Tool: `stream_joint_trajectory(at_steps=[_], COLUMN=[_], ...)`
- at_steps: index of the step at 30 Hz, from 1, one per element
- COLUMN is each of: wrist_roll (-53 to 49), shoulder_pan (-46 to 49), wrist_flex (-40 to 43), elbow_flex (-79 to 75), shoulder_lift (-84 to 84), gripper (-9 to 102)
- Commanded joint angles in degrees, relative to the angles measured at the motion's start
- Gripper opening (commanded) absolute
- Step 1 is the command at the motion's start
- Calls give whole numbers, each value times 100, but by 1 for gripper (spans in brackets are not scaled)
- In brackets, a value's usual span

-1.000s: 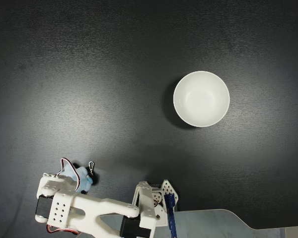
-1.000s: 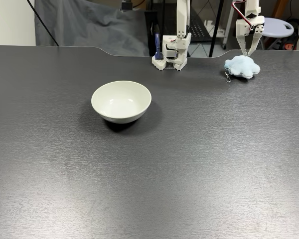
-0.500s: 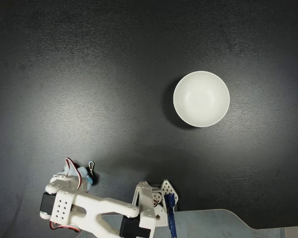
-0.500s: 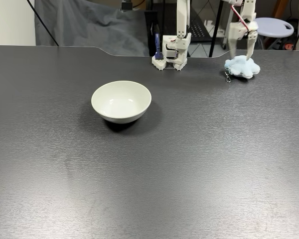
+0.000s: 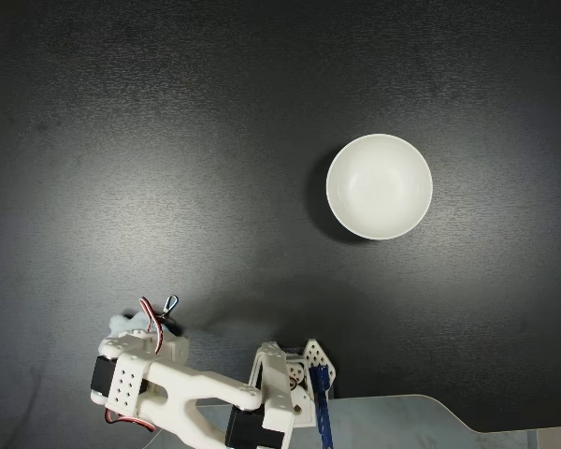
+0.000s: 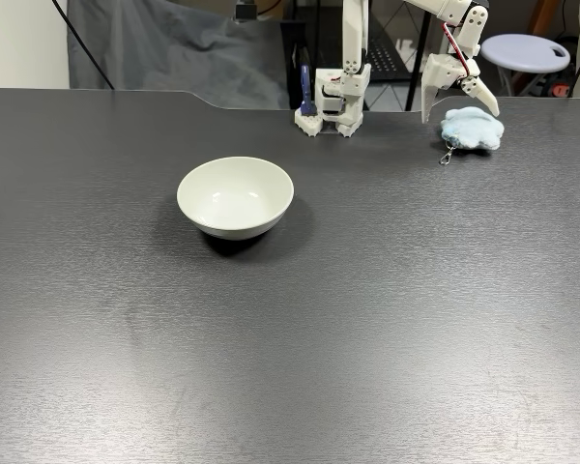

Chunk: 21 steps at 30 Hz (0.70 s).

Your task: Grasp a skyblue doll and put it in the white bowl.

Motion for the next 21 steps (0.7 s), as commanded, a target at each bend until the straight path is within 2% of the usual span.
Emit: stream_joint_trajectory(at_steps=[1, 6, 14, 21], wrist_roll=[9, 0, 0, 9], shoulder_pan=[-79, -79, -70, -79], wrist_flex=[44, 26, -18, -26], elbow_flex=[-677, -1213, -1187, -1266], shoulder_lift=[167, 79, 0, -888], gripper=[66, 66, 66, 66])
